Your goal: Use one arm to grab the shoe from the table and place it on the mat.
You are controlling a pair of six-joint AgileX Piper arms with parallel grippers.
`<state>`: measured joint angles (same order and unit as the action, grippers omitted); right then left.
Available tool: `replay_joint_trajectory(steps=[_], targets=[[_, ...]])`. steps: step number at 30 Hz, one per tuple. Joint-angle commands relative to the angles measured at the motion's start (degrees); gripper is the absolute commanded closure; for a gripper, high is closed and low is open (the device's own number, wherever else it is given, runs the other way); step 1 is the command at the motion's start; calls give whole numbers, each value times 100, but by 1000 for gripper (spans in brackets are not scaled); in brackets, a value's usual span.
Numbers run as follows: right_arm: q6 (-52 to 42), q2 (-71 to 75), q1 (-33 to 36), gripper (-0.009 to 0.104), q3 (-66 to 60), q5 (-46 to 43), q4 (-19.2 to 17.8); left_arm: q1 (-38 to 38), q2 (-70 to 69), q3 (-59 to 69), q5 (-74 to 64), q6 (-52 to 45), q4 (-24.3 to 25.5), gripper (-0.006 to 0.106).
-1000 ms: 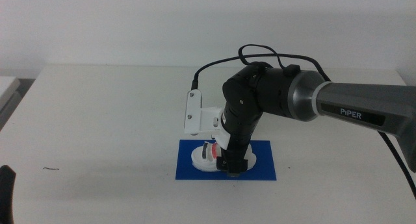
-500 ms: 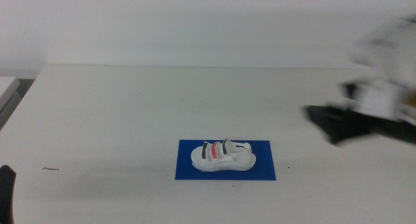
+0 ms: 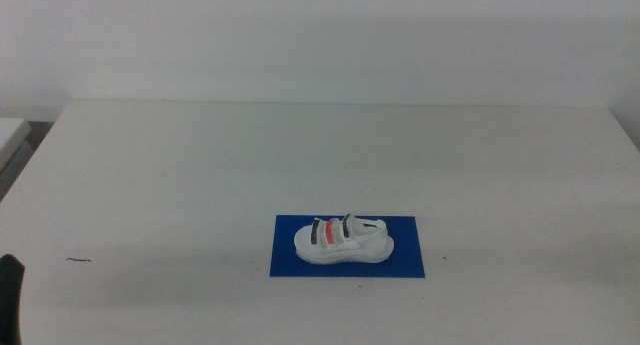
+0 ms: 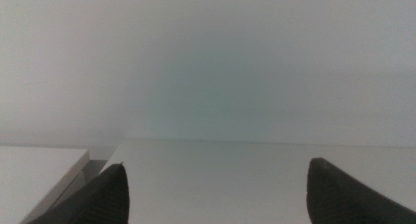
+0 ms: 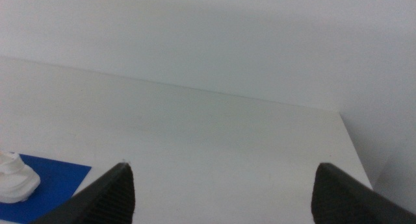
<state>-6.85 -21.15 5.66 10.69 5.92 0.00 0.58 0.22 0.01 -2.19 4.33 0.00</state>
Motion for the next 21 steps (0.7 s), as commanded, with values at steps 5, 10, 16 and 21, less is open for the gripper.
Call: replay_joint_trajectory(steps=[5, 10, 16, 21], targets=[[-23, 851, -52, 6, -830, -116, 0, -2, -22, -1, 61, 7, 0, 7], [-23, 1469, -52, 6, -1069, 221, 44, -2, -22, -1, 61, 7, 0, 7], [-23, 2115, -52, 6, -1069, 335, 44, -2, -22, -1, 61, 7, 0, 7], [-23, 2115, -52, 6, -1069, 379, 44, -2, -22, -1, 61, 7, 0, 7]])
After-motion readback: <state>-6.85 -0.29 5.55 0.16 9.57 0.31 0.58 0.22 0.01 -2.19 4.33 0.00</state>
